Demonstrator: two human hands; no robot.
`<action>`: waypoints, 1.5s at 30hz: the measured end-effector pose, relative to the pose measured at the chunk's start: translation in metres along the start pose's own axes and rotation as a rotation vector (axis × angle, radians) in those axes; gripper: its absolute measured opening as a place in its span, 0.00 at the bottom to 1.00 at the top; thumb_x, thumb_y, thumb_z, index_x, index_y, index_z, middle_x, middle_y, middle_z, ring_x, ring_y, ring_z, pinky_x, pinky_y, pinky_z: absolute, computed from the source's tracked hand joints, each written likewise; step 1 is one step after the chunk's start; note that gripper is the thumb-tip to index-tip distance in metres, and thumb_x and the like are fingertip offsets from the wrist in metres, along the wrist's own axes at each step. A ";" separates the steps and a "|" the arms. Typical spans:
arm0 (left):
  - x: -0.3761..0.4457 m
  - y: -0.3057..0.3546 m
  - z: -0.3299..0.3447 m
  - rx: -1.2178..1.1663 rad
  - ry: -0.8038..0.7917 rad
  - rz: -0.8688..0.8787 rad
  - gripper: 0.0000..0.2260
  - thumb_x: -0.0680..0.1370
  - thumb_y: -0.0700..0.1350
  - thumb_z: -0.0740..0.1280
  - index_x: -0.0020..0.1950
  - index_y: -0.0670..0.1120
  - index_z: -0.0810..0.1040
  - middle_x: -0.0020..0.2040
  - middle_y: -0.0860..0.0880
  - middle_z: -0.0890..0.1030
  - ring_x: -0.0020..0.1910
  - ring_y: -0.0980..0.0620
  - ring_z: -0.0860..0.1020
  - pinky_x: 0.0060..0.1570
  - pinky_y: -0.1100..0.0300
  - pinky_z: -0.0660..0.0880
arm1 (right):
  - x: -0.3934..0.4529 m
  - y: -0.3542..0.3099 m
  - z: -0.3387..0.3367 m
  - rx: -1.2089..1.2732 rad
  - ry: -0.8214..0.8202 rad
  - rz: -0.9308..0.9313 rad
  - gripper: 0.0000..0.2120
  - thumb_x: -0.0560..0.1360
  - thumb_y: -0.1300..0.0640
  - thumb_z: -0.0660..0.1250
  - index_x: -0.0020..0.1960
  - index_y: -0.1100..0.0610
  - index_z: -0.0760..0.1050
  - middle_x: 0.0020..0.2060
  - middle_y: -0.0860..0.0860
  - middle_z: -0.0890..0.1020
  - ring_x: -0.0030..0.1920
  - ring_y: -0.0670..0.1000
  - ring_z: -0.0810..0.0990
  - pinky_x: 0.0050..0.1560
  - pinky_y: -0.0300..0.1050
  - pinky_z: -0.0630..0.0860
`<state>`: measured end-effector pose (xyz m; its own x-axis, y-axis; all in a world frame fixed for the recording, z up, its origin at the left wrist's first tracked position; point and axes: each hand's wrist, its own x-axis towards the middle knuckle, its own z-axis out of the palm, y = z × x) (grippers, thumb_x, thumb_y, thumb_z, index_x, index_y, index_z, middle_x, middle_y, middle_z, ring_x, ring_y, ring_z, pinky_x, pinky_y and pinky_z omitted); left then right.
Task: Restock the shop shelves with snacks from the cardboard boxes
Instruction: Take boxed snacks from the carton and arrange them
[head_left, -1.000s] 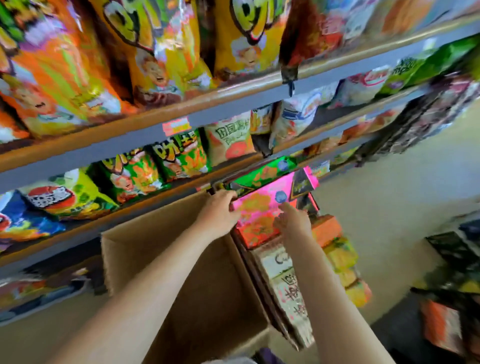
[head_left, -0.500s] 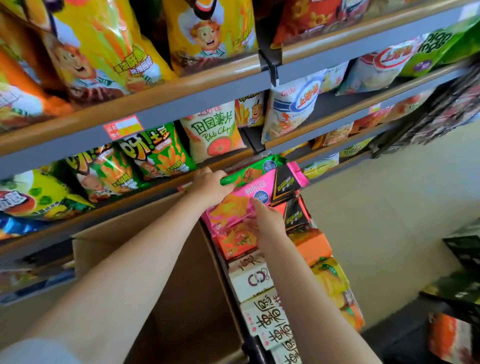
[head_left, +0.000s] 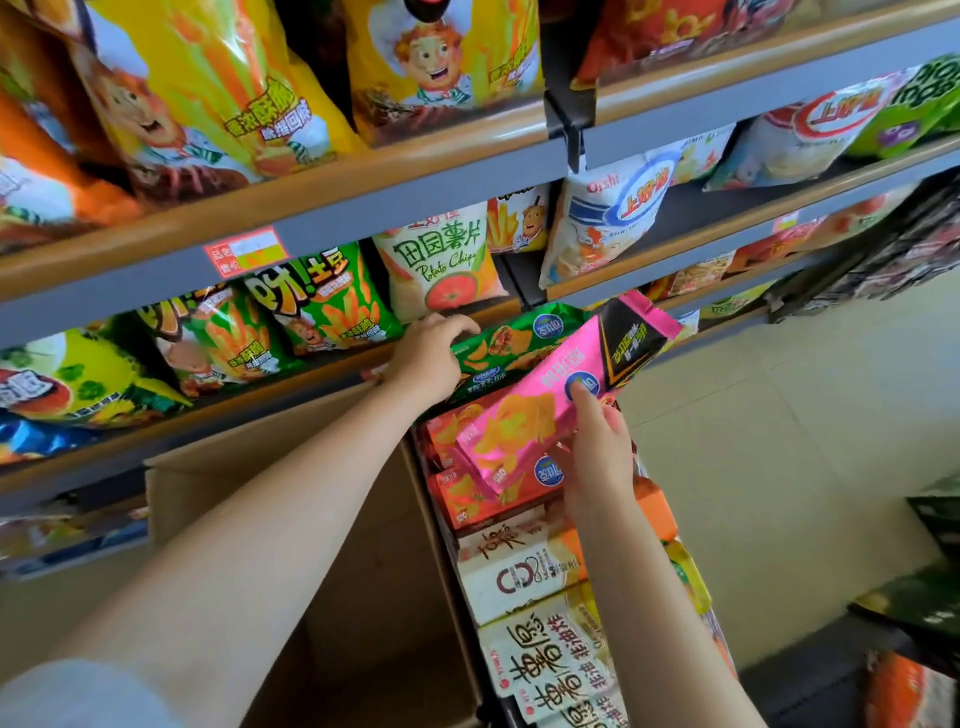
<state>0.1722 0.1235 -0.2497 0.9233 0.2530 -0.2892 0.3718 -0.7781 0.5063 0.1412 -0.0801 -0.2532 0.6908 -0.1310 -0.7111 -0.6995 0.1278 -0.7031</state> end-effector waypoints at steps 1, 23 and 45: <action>0.000 0.003 0.004 0.007 -0.020 0.023 0.25 0.78 0.30 0.58 0.66 0.55 0.76 0.64 0.47 0.73 0.63 0.46 0.72 0.53 0.55 0.70 | 0.000 -0.001 0.000 -0.008 0.005 0.001 0.22 0.67 0.36 0.70 0.45 0.53 0.70 0.41 0.55 0.74 0.43 0.55 0.75 0.48 0.52 0.73; -0.055 -0.015 -0.044 -0.769 0.035 -0.236 0.12 0.79 0.45 0.70 0.61 0.52 0.76 0.52 0.55 0.81 0.42 0.64 0.79 0.40 0.68 0.73 | -0.022 -0.009 -0.004 -0.054 -0.060 -0.010 0.18 0.75 0.35 0.65 0.52 0.48 0.78 0.51 0.47 0.84 0.52 0.49 0.83 0.57 0.51 0.78; -0.327 -0.226 -0.200 -1.348 0.070 -0.264 0.22 0.71 0.52 0.76 0.62 0.57 0.74 0.51 0.50 0.86 0.48 0.50 0.85 0.46 0.53 0.82 | -0.332 0.133 0.253 -0.182 -0.791 -0.170 0.29 0.73 0.43 0.67 0.72 0.49 0.69 0.59 0.56 0.83 0.60 0.57 0.82 0.65 0.60 0.76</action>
<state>-0.1941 0.3315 -0.1069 0.7988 0.3645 -0.4785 0.3037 0.4422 0.8439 -0.1344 0.2292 -0.1114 0.6667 0.6050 -0.4354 -0.5457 -0.0018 -0.8380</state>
